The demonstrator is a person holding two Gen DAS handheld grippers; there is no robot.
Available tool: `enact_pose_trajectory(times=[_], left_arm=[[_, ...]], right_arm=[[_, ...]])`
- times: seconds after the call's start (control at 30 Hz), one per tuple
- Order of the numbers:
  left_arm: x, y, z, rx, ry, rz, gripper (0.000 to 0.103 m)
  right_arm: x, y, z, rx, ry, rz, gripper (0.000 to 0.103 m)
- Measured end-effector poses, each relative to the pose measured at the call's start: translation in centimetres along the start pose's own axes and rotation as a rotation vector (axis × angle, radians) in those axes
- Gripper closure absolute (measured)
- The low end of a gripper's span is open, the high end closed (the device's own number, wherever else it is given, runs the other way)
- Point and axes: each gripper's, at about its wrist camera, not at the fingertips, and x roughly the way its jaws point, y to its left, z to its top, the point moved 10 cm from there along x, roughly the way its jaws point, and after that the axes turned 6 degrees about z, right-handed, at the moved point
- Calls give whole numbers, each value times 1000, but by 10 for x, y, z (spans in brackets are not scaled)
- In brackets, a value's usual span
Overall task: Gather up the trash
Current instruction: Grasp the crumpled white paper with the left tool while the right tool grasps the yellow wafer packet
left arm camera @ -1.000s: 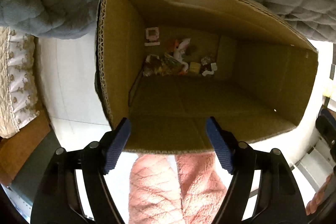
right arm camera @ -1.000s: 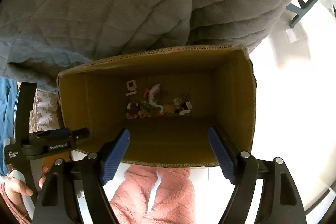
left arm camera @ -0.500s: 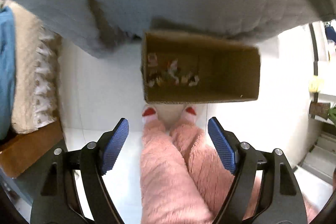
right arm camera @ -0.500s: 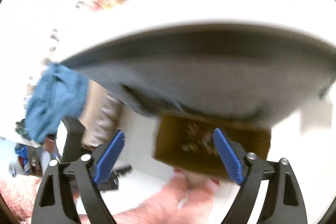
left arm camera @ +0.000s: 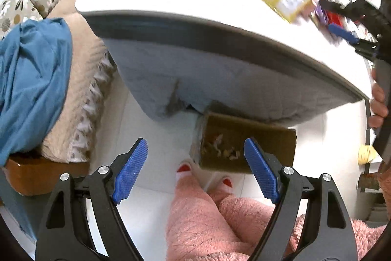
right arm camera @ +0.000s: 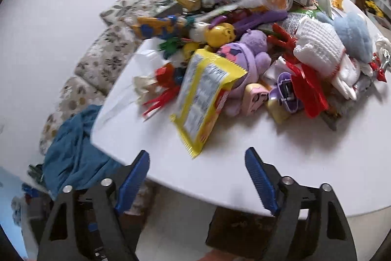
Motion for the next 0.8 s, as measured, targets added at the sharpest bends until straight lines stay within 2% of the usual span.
enact_pose_trajectory(times=[0.03,0.17,0.23,0.3,0.4,0.53,0.67,0.8], left_arm=[[-2,6,8,5,-15,6,23],[-12,22,23,19,-40,17,23],[-11,31,27,16,-29,9,23],[-7,36,33,15,-15,-1,23],[-10,37,49,24,-11,-24,23],[-11,33,83,13,-38,-83,23],[-4,23,141,22,-95,-110,23],[15,-2,199,106,-123,-72,23]], right_arm=[[6,0,3,12,2,7,41],[25,3,10,34,27,6,49],[43,6,15,49,50,9,68],[53,7,15,65,77,25,81],[56,15,19,96,66,52,86],[30,29,16,143,11,131,89],[6,29,7,211,-12,163,89],[-23,18,1,315,-49,195,89]])
